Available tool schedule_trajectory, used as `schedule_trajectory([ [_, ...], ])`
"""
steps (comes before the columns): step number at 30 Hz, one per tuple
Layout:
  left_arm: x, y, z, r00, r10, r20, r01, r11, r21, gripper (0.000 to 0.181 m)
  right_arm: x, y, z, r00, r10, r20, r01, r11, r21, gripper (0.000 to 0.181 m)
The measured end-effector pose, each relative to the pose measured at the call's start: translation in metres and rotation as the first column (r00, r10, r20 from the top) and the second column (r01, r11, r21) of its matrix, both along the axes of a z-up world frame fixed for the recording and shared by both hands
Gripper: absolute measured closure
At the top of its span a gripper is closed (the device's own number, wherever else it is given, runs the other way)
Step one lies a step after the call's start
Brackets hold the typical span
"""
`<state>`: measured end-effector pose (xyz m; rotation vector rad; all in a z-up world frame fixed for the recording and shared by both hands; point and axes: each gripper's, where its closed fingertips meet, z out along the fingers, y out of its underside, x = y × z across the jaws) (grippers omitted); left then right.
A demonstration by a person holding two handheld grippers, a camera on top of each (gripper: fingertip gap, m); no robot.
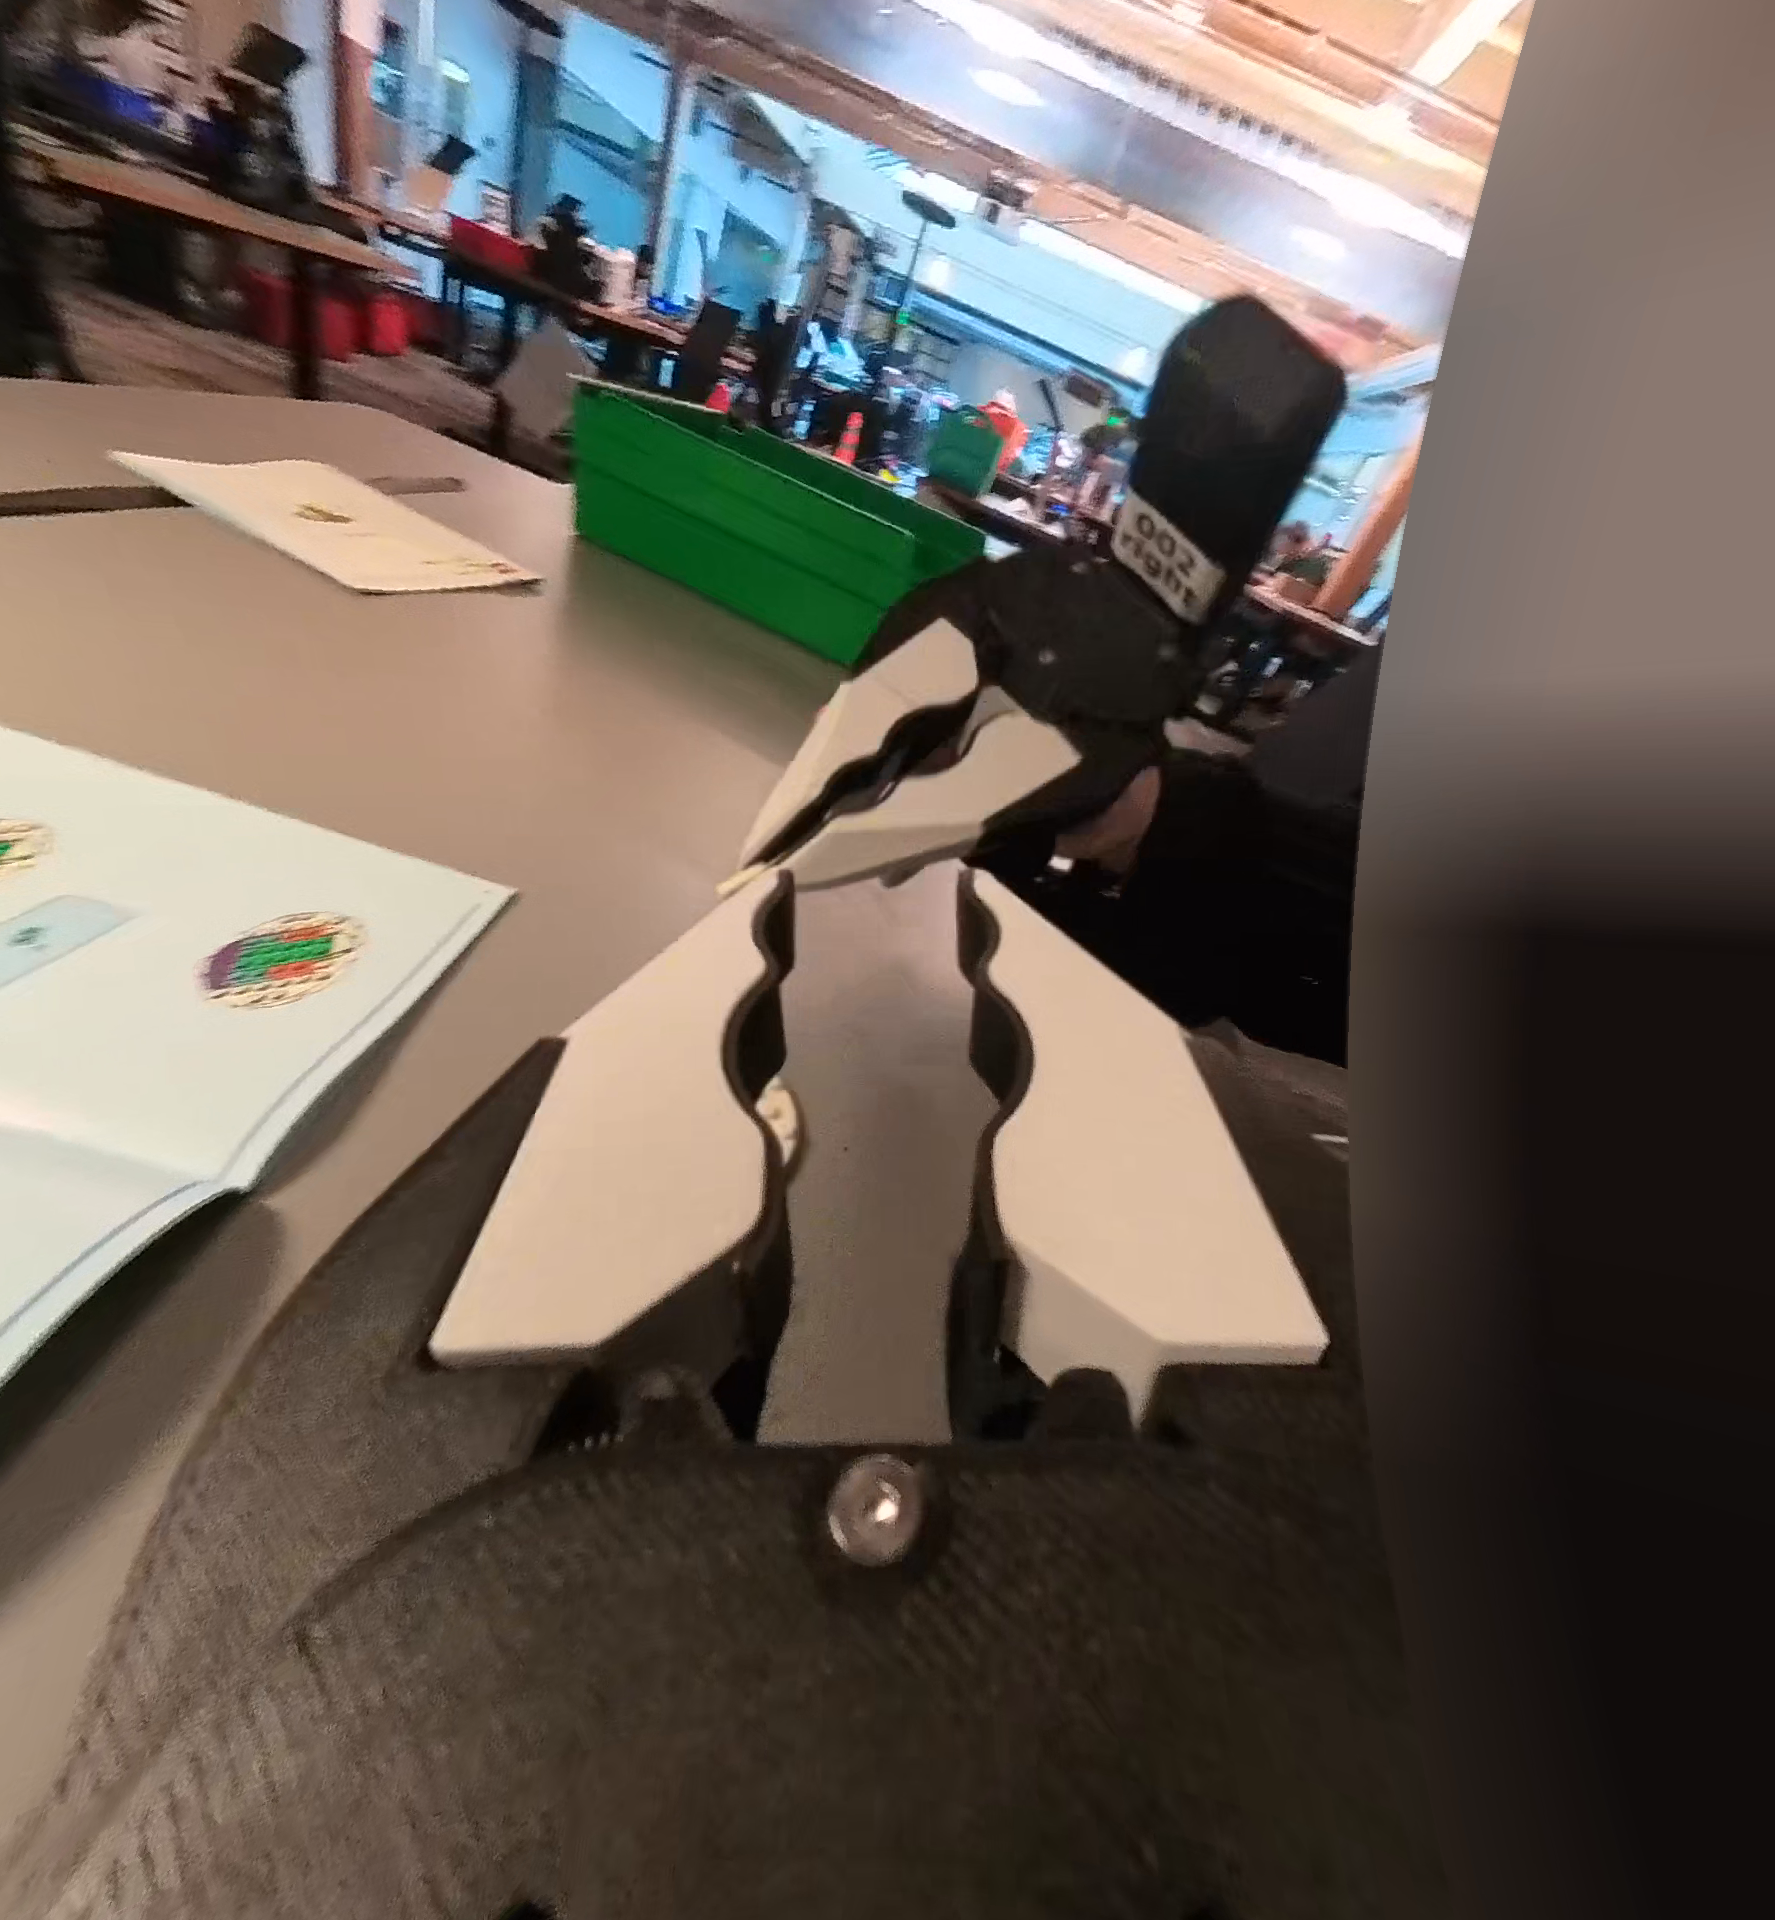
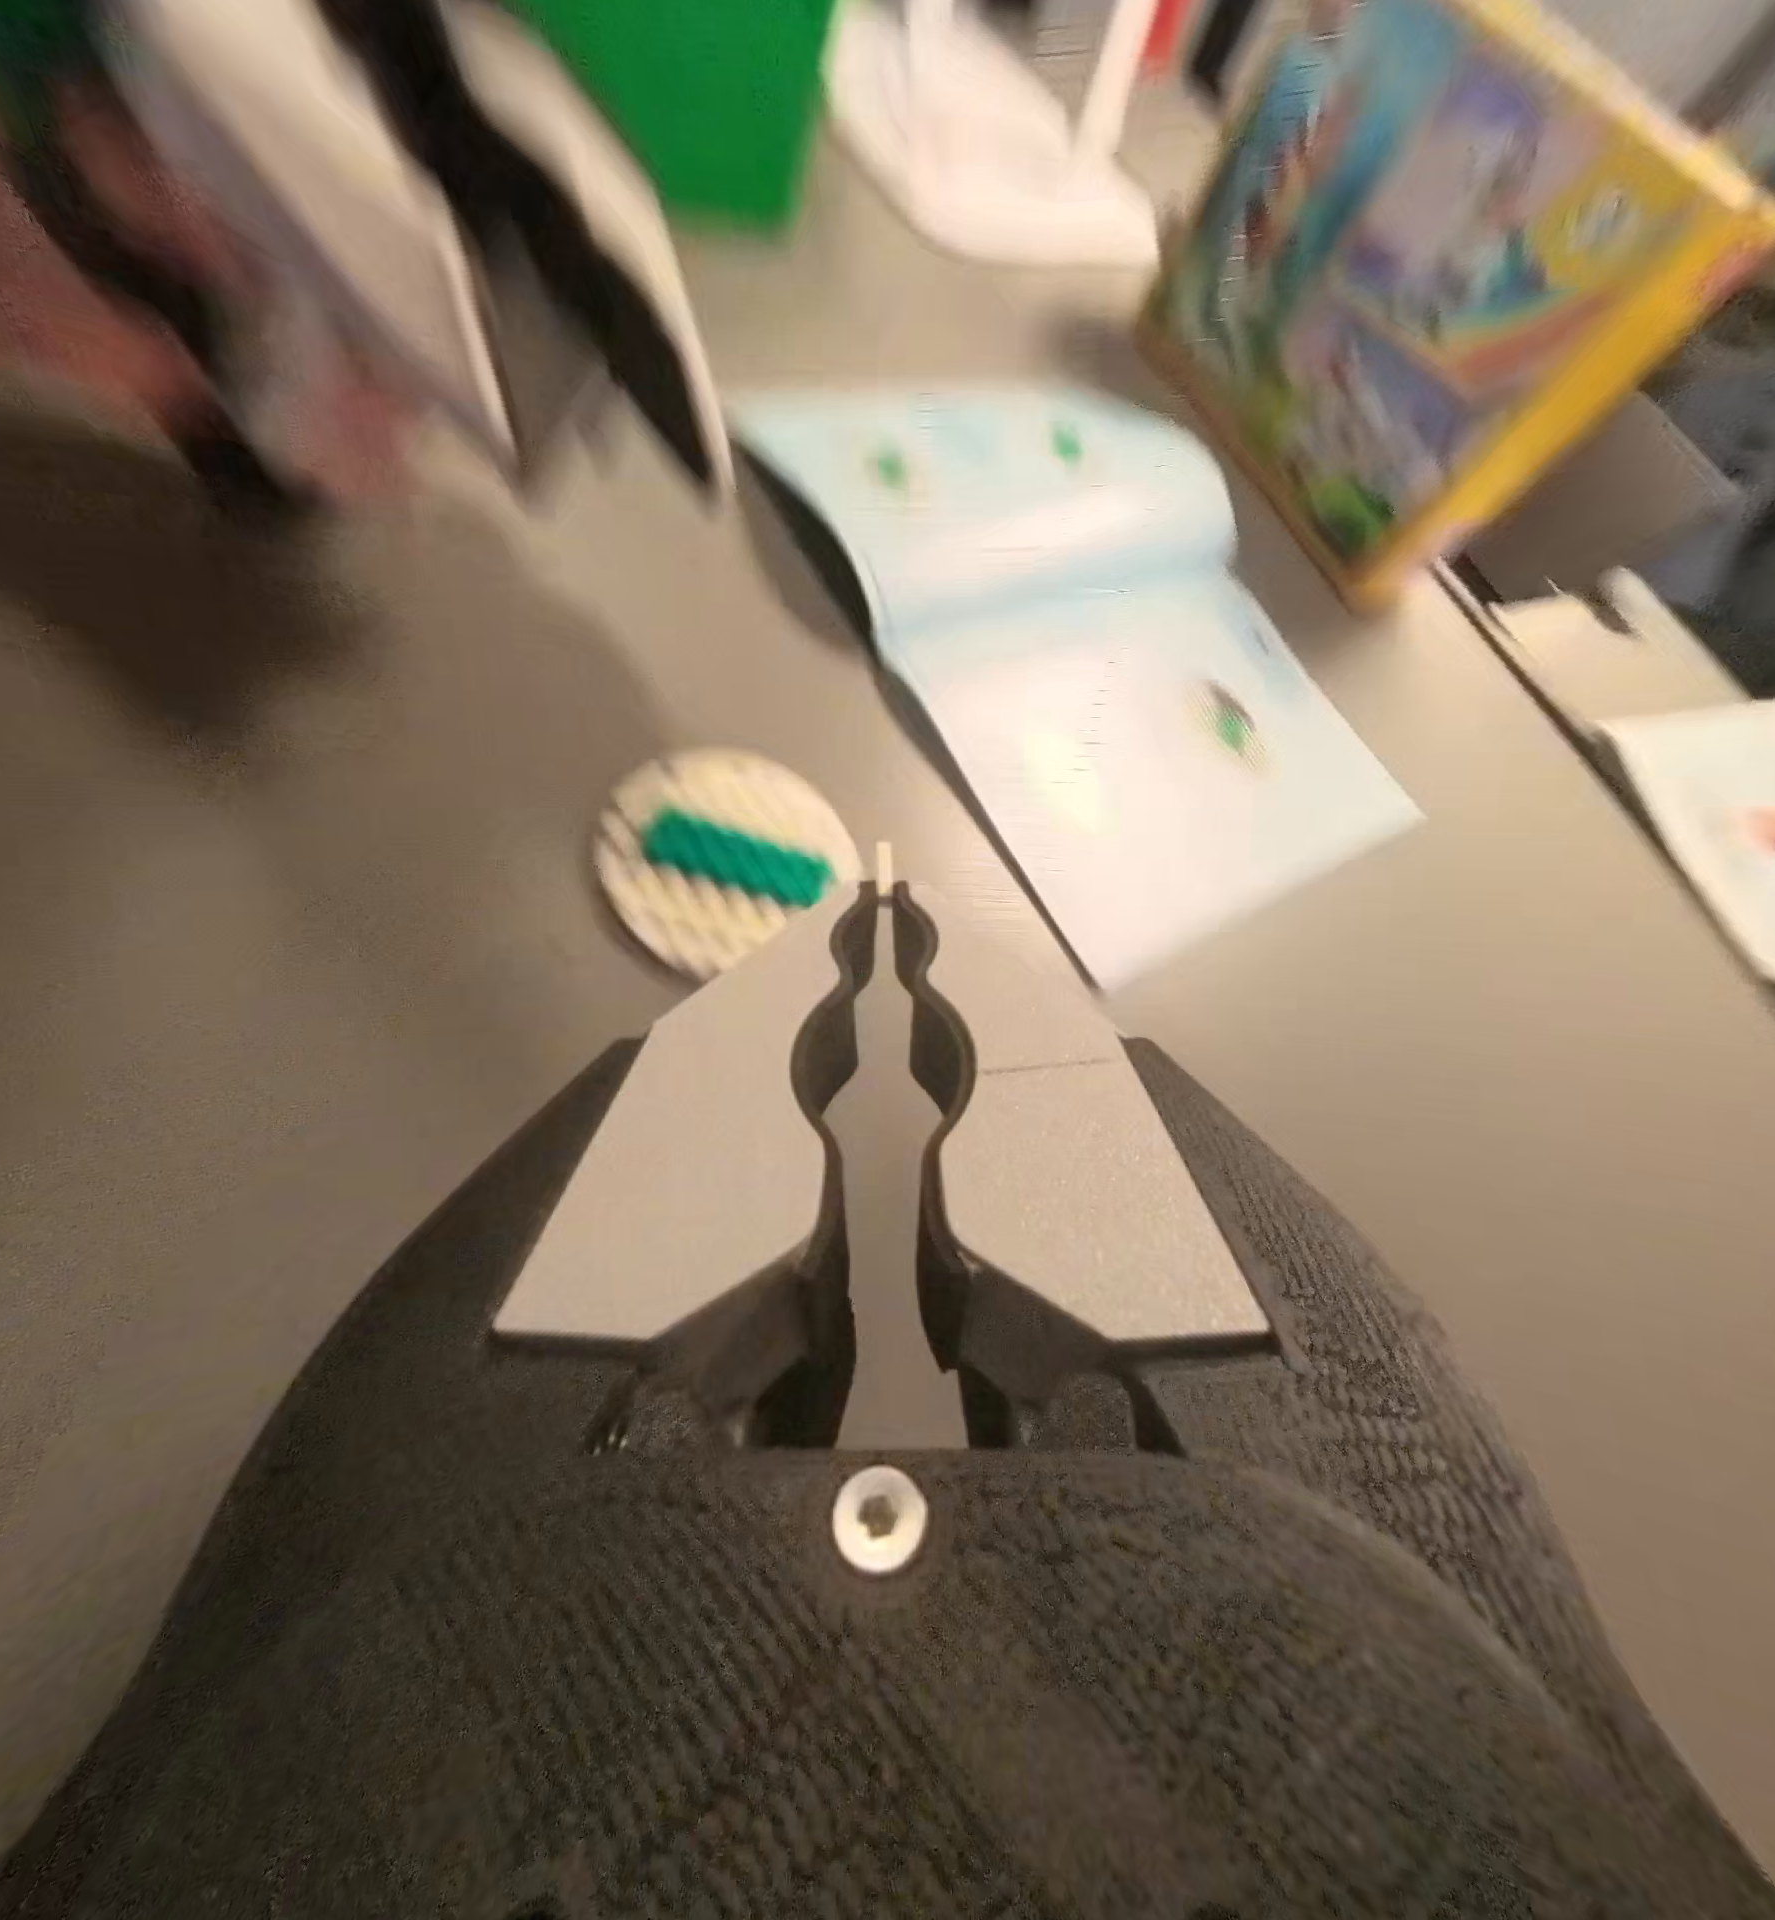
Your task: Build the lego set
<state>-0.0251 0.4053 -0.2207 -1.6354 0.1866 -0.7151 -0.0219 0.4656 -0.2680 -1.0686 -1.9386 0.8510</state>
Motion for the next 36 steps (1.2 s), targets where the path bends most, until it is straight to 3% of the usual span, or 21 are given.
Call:
schedule_trajectory([
  [2,-0.008,0.001,0.000,0.999,0.044,-0.005,-0.044,0.999,-0.001,0.151,0.006,0.024,-0.024,0.993,-0.057,0.105,0.021,0.949,0.315,0.180],
  [5,-0.015,0.003,-0.002,0.997,0.075,0.010,-0.075,0.997,-0.026,0.151,0.011,0.030,-0.042,0.981,-0.042,0.191,-0.087,0.784,0.615,0.180],
  [9,-0.022,0.005,-0.005,0.994,0.108,0.032,-0.107,0.993,-0.051,0.151,0.014,0.036,-0.051,0.962,-0.011,0.273,-0.225,0.538,0.813,0.179],
  [12,-0.029,0.003,0.004,0.988,0.130,0.078,-0.129,0.991,-0.015,0.155,0.017,0.031,-0.051,0.943,0.025,0.333,-0.308,0.450,0.838,0.179],
  [17,-0.038,0.002,0.007,0.979,0.165,0.118,-0.164,0.986,-0.018,0.155,0.028,0.025,-0.051,0.889,0.060,0.455,-0.424,0.484,0.765,0.175],
  [23,-0.037,0.003,0.006,0.979,0.160,0.128,-0.159,0.987,-0.020,0.158,0.039,0.025,-0.047,0.823,0.055,0.565,-0.463,0.642,0.612,0.155],
  [25,-0.038,0.003,0.006,0.978,0.171,0.121,-0.170,0.985,-0.020,0.157,0.033,0.015,-0.041,0.838,0.086,0.539,-0.394,0.779,0.488,0.146],
  [27,-0.041,0.003,0.006,0.976,0.190,0.111,-0.189,0.982,-0.019,0.157,0.021,-0.009,-0.032,0.870,0.137,0.473,-0.273,0.934,0.231,0.135],
  [28,-0.042,0.003,0.006,0.974,0.198,0.106,-0.198,0.980,-0.019,0.157,0.016,-0.022,-0.028,0.882,0.151,0.446,-0.211,0.974,0.088,0.130],
  [30,-0.045,0.003,0.005,0.971,0.218,0.098,-0.217,0.976,-0.021,0.157,0.007,-0.037,-0.026,0.905,0.120,0.408,-0.085,0.991,-0.105,0.116],
  [33,-0.050,0.003,0.006,0.964,0.247,0.103,-0.246,0.969,-0.015,0.157,-0.002,-0.035,-0.039,0.924,-0.042,0.379,0.107,0.982,-0.153,0.099],
  [36,-0.058,0.002,0.008,0.952,0.287,0.111,-0.288,0.958,-0.006,0.157,-0.005,-0.039,-0.052,0.927,-0.123,0.354,0.194,0.966,-0.172,0.089],
])
